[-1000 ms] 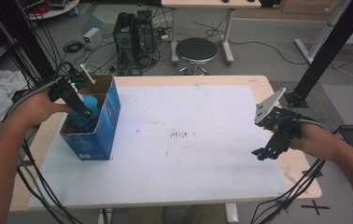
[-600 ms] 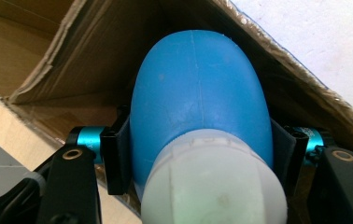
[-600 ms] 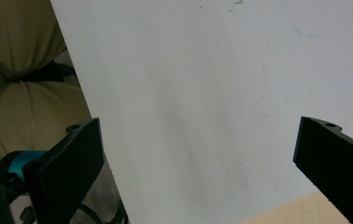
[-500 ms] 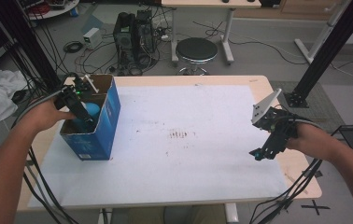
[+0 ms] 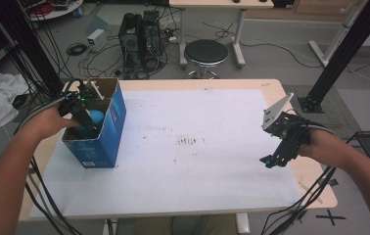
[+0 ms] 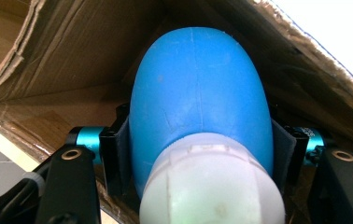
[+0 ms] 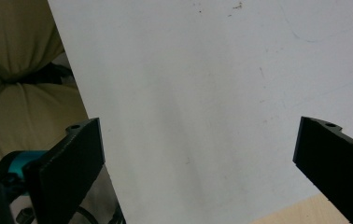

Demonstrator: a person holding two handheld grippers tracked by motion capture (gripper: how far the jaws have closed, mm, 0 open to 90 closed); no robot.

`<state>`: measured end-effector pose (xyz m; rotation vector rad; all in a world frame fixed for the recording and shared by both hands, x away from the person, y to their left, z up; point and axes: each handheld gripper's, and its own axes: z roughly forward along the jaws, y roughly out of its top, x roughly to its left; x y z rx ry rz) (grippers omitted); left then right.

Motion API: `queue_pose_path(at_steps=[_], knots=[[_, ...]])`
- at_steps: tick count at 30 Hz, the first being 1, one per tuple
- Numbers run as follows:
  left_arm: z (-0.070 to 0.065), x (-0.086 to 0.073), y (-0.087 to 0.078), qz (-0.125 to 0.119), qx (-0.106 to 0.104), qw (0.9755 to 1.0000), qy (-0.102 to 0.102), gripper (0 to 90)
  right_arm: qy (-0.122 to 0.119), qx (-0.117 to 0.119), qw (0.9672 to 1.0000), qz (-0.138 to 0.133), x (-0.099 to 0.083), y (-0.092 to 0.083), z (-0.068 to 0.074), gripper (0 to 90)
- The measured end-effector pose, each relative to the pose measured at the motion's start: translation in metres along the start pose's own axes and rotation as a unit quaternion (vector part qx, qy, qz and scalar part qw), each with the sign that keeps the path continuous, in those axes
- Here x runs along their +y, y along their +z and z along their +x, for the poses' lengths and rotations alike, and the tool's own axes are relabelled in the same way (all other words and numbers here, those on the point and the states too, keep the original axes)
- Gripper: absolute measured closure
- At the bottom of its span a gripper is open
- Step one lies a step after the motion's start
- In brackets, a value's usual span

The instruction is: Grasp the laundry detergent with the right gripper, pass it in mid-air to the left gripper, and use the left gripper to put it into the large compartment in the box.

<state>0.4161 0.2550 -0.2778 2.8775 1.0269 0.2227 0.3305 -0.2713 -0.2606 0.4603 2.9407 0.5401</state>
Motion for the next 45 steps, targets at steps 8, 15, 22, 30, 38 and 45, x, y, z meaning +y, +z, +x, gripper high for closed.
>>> queue_pose_path(at_steps=[8,15,22,30,38,45], knots=[[0.002,0.000,-0.014,-0.010,0.008,0.9999,0.000,30.2,-0.002,-0.010,0.9999,-0.004,-0.001,-0.004,0.001,1.0],[-0.002,-0.006,-0.034,-0.069,0.010,0.9965,-0.047,30.2,0.003,-0.015,0.9999,-0.005,-0.003,-0.005,0.001,1.0],[-0.004,-0.009,-0.054,-0.077,0.028,0.9960,-0.036,30.2,-0.004,-0.015,0.9998,-0.009,-0.001,-0.008,0.004,1.0],[-0.008,-0.014,-0.083,-0.139,0.013,0.9889,-0.051,30.1,-0.006,-0.015,0.9998,-0.010,-0.003,-0.010,0.007,1.0],[-0.029,0.000,-0.109,-0.164,-0.010,0.9864,-0.001,30.1,-0.001,-0.020,0.9997,-0.012,-0.004,-0.012,0.009,1.0],[-0.049,0.021,-0.112,-0.185,-0.046,0.9806,0.047,30.1,-0.006,-0.015,0.9998,-0.011,0.000,-0.010,0.011,1.0]])
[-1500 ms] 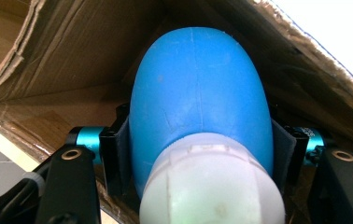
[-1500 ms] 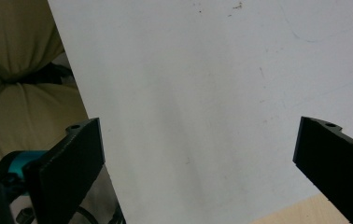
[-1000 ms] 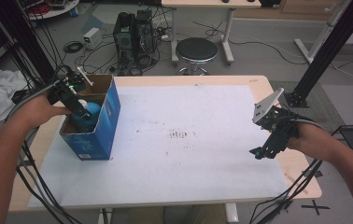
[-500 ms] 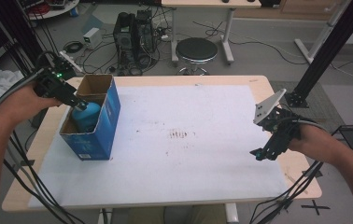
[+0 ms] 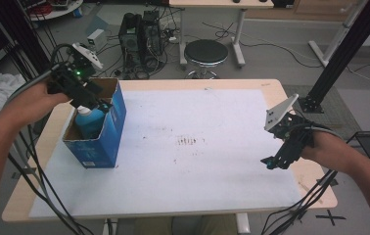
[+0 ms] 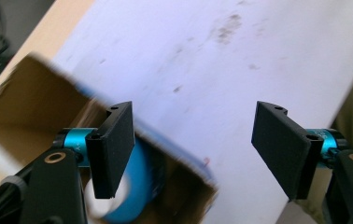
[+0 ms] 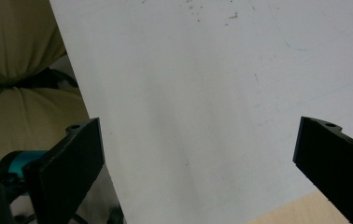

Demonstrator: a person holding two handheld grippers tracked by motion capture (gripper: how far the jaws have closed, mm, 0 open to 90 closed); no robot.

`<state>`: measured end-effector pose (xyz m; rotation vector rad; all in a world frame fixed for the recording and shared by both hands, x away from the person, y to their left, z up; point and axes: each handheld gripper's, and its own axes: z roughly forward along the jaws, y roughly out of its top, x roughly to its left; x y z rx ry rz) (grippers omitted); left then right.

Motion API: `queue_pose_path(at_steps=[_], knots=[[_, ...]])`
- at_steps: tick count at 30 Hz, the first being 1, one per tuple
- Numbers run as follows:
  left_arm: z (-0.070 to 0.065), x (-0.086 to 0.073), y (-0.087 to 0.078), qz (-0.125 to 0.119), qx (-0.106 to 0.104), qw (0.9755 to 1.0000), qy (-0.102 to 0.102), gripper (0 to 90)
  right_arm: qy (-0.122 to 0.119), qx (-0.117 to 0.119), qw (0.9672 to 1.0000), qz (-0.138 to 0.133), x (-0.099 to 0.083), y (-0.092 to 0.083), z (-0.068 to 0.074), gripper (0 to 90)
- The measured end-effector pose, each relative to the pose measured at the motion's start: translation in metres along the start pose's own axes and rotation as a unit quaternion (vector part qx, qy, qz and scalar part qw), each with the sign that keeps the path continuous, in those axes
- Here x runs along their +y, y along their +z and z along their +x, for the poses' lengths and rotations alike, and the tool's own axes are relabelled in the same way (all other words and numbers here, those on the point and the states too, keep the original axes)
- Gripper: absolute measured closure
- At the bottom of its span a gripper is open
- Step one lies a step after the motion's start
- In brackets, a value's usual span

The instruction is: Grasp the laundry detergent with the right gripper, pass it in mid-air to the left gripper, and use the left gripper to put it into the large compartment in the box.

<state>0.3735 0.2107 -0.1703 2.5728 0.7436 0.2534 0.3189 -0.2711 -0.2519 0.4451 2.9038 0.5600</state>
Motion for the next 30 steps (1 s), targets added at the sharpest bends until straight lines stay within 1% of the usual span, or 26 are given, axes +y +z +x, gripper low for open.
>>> queue_pose_path(at_steps=[1,2,3,5,7,8,9,10,11,12,13,14,15,16,17,18,19,20,21,22,24,25,27,28,29,30], knots=[[-0.003,0.004,0.001,0.000,-0.001,1.0000,0.006,30.1,-0.002,0.000,1.0000,-0.002,0.001,0.000,0.000,1.0],[-0.005,0.007,0.003,0.000,-0.004,1.0000,0.006,30.1,-0.002,0.000,1.0000,-0.002,0.001,0.000,0.000,1.0],[-0.006,0.010,0.004,0.001,-0.005,0.9999,0.013,30.1,0.001,-0.001,1.0000,-0.002,0.001,0.000,0.000,1.0],[-0.010,0.017,0.009,0.001,-0.009,0.9999,0.014,30.1,-0.001,-0.003,1.0000,-0.003,0.001,0.000,0.000,1.0],[-0.012,0.023,0.015,0.005,-0.011,0.9997,0.021,30.1,0.001,-0.003,1.0000,-0.002,0.001,0.000,0.000,1.0],[-0.014,0.025,0.018,0.007,-0.016,0.9996,0.024,30.1,0.002,-0.002,1.0000,-0.003,0.001,0.000,0.001,1.0],[-0.016,0.028,0.021,0.009,-0.019,0.9994,0.029,30.1,0.002,-0.002,1.0000,-0.003,0.001,0.000,0.001,1.0],[-0.020,0.035,0.027,0.011,-0.027,0.9987,0.041,30.1,0.002,-0.002,1.0000,-0.003,0.001,0.000,0.001,1.0],[-0.020,0.039,0.029,0.018,-0.030,0.9980,0.053,30.1,0.002,-0.002,1.0000,-0.003,0.001,0.000,0.001,1.0],[-0.020,0.039,0.029,0.018,-0.030,0.9980,0.053,26.3,0.002,-0.002,1.0000,-0.003,0.001,0.000,0.001,1.0],[-0.023,0.041,0.033,0.017,-0.035,0.9979,0.052,12.7,0.002,-0.002,1.0000,-0.005,0.001,0.001,0.001,1.0],[-0.025,0.044,0.036,0.014,-0.039,0.9977,0.053,12.7,0.002,-0.002,1.0000,-0.005,0.001,0.001,0.001,1.0],[-0.029,0.049,0.041,0.010,-0.042,0.9973,0.059,11.0,0.002,-0.001,1.0000,-0.004,0.001,0.001,0.001,1.0],[-0.030,0.052,0.043,0.014,-0.046,0.9965,0.069,11.0,0.003,-0.001,1.0000,-0.003,0.001,0.000,0.002,1.0],[-0.031,0.055,0.044,0.018,-0.044,0.9961,0.075,10.9,0.004,0.000,1.0000,-0.003,0.001,0.000,0.002,1.0],[-0.031,0.057,0.046,0.021,-0.037,0.9957,0.082,10.9,0.006,0.000,1.0000,-0.004,0.001,-0.001,0.002,1.0],[-0.031,0.057,0.046,0.021,-0.037,0.9957,0.082,10.9,0.006,0.000,1.0000,-0.004,0.001,-0.001,0.002,1.0],[-0.033,0.060,0.049,0.015,-0.027,0.9969,0.072,10.9,0.008,-0.002,1.0000,-0.003,0.001,-0.001,0.003,1.0],[-0.034,0.064,0.051,0.013,-0.022,0.9974,0.067,10.8,0.005,-0.002,1.0000,-0.005,0.001,-0.001,0.003,1.0],[-0.034,0.064,0.051,0.013,-0.022,0.9974,0.067,10.8,0.005,-0.002,1.0000,-0.005,0.001,-0.001,0.003,1.0],[-0.036,0.071,0.056,0.009,-0.016,0.9974,0.069,10.8,0.005,-0.003,1.0000,-0.007,0.002,-0.002,0.003,1.0],[-0.036,0.071,0.056,0.009,-0.016,0.9974,0.069,10.9,0.005,-0.003,1.0000,-0.007,0.002,-0.002,0.003,1.0],[-0.037,0.079,0.065,0.028,-0.008,0.9967,0.077,10.9,0.006,-0.002,0.9999,-0.008,0.003,-0.002,0.002,1.0],[-0.037,0.079,0.065,0.028,-0.008,0.9967,0.077,10.9,0.006,-0.002,0.9999,-0.008,0.003,-0.002,0.002,1.0],[-0.038,0.082,0.068,0.035,0.001,0.9959,0.083,10.9,0.009,-0.005,0.9999,-0.007,0.003,-0.002,0.002,1.0],[-0.037,0.086,0.074,0.038,-0.006,0.9954,0.087,10.9,0.007,-0.003,0.9999,-0.008,0.004,-0.001,0.002,1.0]])
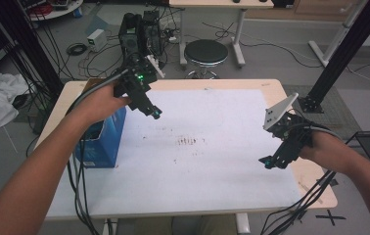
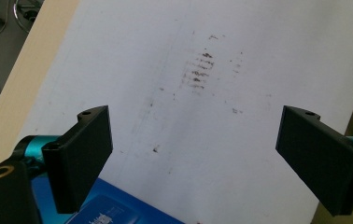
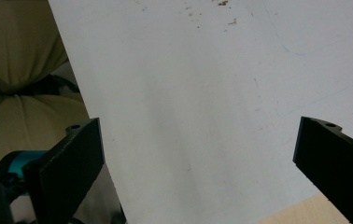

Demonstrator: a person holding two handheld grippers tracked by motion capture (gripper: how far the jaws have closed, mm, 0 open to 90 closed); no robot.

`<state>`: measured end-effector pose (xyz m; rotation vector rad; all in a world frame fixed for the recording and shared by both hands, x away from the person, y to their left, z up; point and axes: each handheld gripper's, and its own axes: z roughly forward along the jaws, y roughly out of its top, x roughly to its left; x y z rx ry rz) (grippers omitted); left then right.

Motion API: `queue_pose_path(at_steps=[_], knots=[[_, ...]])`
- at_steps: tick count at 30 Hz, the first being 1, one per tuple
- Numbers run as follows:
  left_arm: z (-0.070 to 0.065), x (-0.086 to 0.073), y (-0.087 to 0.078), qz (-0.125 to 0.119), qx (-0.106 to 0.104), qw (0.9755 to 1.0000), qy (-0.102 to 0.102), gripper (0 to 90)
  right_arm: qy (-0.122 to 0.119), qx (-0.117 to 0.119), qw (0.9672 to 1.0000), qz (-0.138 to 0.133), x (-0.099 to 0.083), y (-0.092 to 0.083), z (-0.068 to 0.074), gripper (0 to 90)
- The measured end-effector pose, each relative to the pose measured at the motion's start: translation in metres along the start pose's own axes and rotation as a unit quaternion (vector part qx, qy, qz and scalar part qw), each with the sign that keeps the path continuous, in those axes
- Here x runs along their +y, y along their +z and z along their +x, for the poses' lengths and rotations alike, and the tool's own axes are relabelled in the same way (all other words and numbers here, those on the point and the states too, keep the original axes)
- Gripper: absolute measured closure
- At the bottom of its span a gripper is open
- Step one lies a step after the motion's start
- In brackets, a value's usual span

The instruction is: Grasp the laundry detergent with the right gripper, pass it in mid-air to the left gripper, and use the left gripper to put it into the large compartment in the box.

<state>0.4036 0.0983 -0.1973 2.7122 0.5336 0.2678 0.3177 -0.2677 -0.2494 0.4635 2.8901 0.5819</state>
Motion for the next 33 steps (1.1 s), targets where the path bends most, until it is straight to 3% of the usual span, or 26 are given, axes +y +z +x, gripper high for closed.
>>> queue_pose_path(at_steps=[4,7,8,12,13,15,16,17,24,26,27,33], knots=[[-0.001,0.006,0.009,0.000,-0.013,0.9999,0.007,10.9,0.002,0.000,1.0000,-0.003,0.001,0.001,0.000,1.0],[-0.001,0.012,0.015,0.001,-0.008,1.0000,0.004,10.9,0.006,-0.001,1.0000,-0.003,0.001,0.002,-0.002,1.0],[-0.001,0.015,0.015,0.011,-0.006,0.9998,0.015,10.9,0.006,-0.001,1.0000,-0.003,0.001,0.002,-0.002,1.0],[-0.001,0.018,0.018,0.004,-0.005,0.9998,0.018,10.9,0.013,-0.001,0.9999,-0.003,0.003,0.002,-0.003,1.0],[0.001,0.019,0.018,0.008,-0.008,0.9995,0.029,10.9,0.013,-0.002,0.9999,-0.004,0.005,0.003,-0.004,1.0],[0.000,0.019,0.020,-0.001,-0.010,0.9998,0.019,10.9,0.015,-0.001,0.9999,-0.004,0.008,0.003,-0.004,1.0],[0.001,0.020,0.020,0.012,-0.007,0.9995,0.029,10.9,0.015,-0.001,0.9999,-0.004,0.008,0.003,-0.004,1.0],[0.001,0.020,0.021,0.006,-0.007,0.9998,0.020,10.9,0.013,-0.001,0.9999,-0.001,0.010,0.004,-0.004,1.0],[0.003,0.024,0.027,0.007,-0.021,0.9992,0.033,10.9,0.007,0.003,1.0000,0.000,0.016,0.005,-0.007,1.0],[0.004,0.025,0.027,0.008,-0.019,0.9991,0.037,10.9,0.010,0.004,0.9999,0.001,0.018,0.005,-0.008,1.0],[0.004,0.024,0.029,0.000,-0.022,0.9994,0.027,10.9,0.009,0.003,1.0000,0.001,0.018,0.006,-0.008,1.0],[0.006,0.023,0.028,0.005,-0.017,0.9992,0.037,10.9,0.007,0.007,1.0000,0.002,0.021,0.006,-0.010,1.0]])
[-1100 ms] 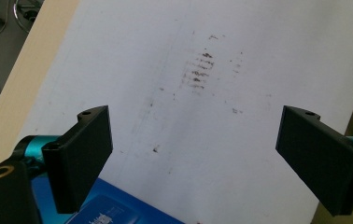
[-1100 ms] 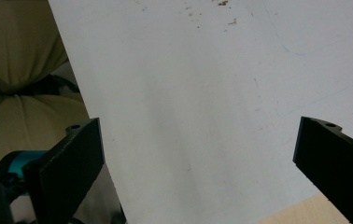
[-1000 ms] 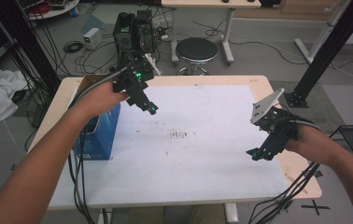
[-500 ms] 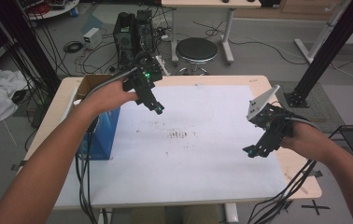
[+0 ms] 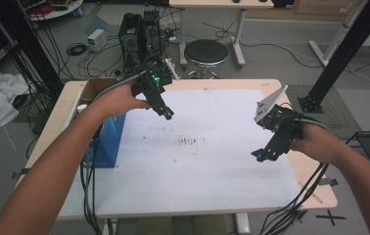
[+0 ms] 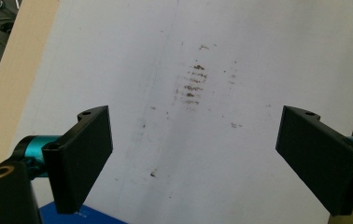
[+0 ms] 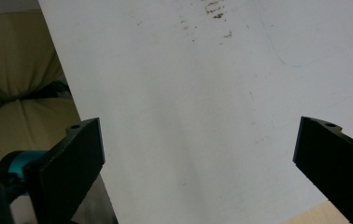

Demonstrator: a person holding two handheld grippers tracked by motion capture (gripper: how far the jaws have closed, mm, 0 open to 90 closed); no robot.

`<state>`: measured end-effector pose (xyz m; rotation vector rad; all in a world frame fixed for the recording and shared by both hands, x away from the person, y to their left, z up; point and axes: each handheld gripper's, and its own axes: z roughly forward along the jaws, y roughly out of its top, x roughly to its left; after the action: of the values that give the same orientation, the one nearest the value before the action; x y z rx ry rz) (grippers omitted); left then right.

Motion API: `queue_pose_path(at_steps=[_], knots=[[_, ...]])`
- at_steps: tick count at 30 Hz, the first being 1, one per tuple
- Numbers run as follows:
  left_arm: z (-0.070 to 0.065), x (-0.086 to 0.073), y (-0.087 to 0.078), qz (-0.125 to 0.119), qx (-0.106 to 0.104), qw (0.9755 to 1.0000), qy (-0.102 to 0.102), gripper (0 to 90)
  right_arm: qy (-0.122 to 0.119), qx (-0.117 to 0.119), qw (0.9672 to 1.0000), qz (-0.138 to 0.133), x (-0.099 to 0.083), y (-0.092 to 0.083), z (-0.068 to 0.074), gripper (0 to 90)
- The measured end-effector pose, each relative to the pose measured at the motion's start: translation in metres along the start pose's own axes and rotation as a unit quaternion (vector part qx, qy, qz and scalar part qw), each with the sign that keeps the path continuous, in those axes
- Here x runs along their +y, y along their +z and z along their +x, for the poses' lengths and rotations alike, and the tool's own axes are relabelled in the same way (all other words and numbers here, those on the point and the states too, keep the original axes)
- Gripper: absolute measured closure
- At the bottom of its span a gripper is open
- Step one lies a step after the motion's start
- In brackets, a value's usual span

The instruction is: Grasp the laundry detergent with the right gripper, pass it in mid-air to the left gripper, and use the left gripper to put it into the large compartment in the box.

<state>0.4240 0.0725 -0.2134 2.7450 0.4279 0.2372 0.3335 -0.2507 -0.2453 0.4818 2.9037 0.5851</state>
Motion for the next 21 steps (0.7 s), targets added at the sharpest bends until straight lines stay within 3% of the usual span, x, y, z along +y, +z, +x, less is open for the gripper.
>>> queue_pose_path(at_steps=[3,6,7,8,9,10,12,13,21], knots=[[0.0020,-0.0013,-0.0014,0.006,0.003,1.0000,0.001,10.9,-0.003,0.000,1.0000,-0.001,0.0011,0.0012,-0.0008,1.0],[0.0043,-0.0043,-0.0005,-0.004,0.002,0.9999,-0.009,11.0,-0.001,0.000,1.0000,0.001,0.0016,0.0014,-0.0013,1.0],[0.0058,-0.0042,-0.0018,0.006,0.002,1.0000,-0.004,10.9,-0.005,0.002,1.0000,0.002,0.0017,0.0014,-0.0023,1.0],[0.0052,-0.0050,-0.0009,0.003,0.004,0.9999,-0.012,11.0,-0.002,0.002,1.0000,0.000,0.0017,0.0017,-0.0023,1.0],[0.0071,-0.0056,-0.0020,0.010,0.000,0.9999,-0.004,11.0,-0.002,0.002,1.0000,0.000,0.0017,0.0017,-0.0023,1.0],[0.0065,-0.0067,-0.0002,-0.001,0.004,0.9999,-0.011,10.9,-0.003,0.001,1.0000,0.000,0.0014,0.0020,-0.0026,1.0],[0.0085,-0.0076,-0.0022,0.010,0.001,0.9999,-0.005,11.0,-0.003,0.004,1.0000,0.001,0.0009,0.0018,-0.0028,1.0],[0.0069,-0.0079,-0.0017,0.004,0.001,0.9998,-0.017,11.0,-0.003,0.004,1.0000,0.001,0.0008,0.0018,-0.0027,1.0],[0.0083,-0.0088,-0.0026,0.010,0.001,0.9999,-0.009,11.0,-0.004,0.004,1.0000,0.002,0.0009,0.0020,-0.0029,1.0]])
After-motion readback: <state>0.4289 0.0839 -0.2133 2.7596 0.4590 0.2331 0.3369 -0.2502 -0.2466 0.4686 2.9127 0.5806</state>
